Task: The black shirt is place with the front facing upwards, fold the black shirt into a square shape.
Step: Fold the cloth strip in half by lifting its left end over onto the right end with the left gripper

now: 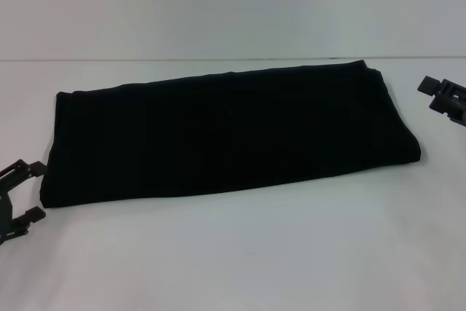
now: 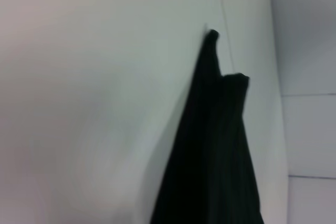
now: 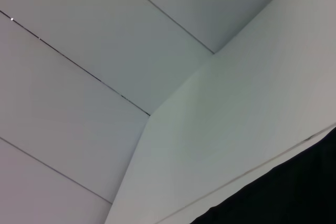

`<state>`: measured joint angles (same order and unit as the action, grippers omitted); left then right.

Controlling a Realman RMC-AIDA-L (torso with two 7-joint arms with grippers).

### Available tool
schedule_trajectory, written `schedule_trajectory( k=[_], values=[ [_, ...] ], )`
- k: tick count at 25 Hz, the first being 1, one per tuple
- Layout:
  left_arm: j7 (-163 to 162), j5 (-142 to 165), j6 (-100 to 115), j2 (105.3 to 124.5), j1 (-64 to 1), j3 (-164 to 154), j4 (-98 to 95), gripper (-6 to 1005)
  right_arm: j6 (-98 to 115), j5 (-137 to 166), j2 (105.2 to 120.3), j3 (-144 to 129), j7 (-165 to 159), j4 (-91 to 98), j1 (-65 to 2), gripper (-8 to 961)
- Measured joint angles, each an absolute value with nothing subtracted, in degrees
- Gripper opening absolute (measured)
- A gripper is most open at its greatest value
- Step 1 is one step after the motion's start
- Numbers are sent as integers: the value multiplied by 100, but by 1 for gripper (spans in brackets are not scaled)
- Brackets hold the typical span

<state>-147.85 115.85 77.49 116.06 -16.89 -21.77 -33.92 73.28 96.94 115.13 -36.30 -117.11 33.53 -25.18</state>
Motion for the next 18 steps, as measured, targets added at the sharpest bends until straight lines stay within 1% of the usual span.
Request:
schedule_trajectory(
  k=[4,18],
  values=[
    [-14830,11592,7577,11620,-1731,-2254,-3326,949,7353,9694,11521,-3575,-11710,3342,-2496,769],
    [-14845,11617,7291,11578,-1943,-2339,-3024,949,7378,9705,11530,-3507,-11707,3288,-2444,766]
  ],
)
